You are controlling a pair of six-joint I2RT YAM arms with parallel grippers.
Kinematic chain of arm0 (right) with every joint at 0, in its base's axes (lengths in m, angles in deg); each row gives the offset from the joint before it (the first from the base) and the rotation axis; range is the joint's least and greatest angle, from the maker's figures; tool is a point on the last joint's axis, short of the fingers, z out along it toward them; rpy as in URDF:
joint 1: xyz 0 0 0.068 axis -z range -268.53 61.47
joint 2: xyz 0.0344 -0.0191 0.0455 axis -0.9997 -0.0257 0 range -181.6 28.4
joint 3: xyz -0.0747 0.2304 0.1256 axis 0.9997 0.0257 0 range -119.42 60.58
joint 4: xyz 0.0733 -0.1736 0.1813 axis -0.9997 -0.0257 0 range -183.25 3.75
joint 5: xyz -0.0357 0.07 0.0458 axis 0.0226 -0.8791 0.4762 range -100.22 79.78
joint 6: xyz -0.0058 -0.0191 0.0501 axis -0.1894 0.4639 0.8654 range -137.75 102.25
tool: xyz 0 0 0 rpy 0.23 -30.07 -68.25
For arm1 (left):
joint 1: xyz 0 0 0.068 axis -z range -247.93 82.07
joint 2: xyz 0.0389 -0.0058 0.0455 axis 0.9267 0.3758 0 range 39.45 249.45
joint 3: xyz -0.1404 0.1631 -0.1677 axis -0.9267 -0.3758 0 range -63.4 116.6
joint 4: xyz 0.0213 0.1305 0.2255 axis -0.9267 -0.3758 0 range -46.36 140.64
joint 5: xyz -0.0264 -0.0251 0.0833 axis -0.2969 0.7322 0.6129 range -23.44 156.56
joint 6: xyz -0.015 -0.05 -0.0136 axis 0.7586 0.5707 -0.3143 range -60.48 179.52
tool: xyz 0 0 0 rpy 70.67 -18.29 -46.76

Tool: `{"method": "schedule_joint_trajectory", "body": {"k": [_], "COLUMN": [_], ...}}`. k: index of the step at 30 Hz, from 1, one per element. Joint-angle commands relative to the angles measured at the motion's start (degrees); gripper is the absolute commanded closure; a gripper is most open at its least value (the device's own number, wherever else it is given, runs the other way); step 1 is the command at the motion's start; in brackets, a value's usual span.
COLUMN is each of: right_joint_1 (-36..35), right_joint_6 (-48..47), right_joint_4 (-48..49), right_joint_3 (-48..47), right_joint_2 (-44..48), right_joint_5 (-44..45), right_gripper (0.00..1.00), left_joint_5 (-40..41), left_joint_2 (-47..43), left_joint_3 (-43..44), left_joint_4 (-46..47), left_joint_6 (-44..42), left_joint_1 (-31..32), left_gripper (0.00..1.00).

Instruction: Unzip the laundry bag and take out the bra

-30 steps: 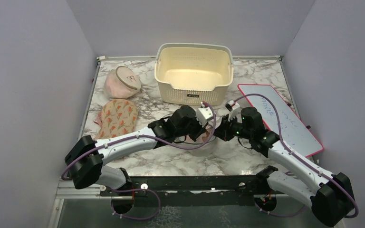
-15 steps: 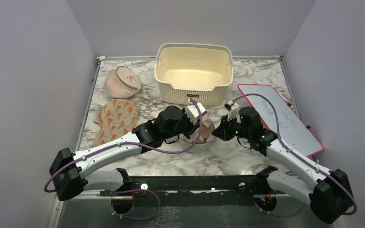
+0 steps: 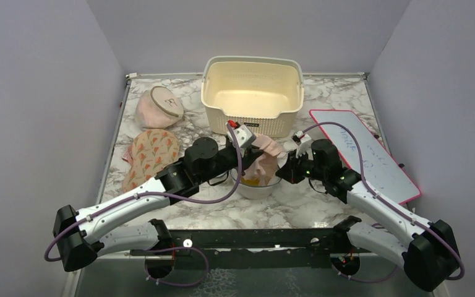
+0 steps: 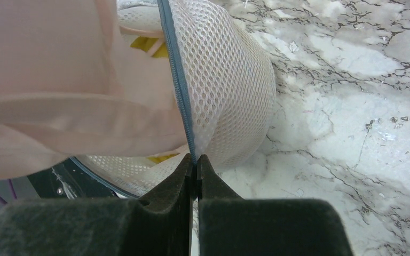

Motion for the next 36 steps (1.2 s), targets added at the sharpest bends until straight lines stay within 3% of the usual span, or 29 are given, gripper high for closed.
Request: {"method": "schedule_joint_trajectory", "body": {"k": [1, 14, 27, 36], "right_joint_1": [-0.2, -0.1, -0.2, -0.2], "right_joint_6": [-0.5, -0.7, -0.8, -0.9], "right_joint_4": [0.6, 0.9, 0.9, 0.9], "right_joint_3": [-0.1, 0.0, -0.2, -0.1], "right_joint_2": [1.2, 1.3, 0.8, 0.9], "right_joint_5": [0.3, 0.2, 0.1, 0.1], "right_gripper": [0.99, 0.99, 0.99, 0.99], "left_joint_5": [2.8, 10.3, 30.2, 27.3], "left_joint_2": [-1.7, 3.2, 16.9, 31.4], "left_joint_3": [3.9, 19.8, 37.5, 47.6], "left_joint_4": [3.8, 2.6, 5.0, 7.4], "left_joint_6": [2.2, -4.3, -11.1, -3.6], "left_joint_1": [0.1, 0.1, -0.3, -10.1], "left_gripper": [1.0, 1.0, 1.0, 1.0]}}
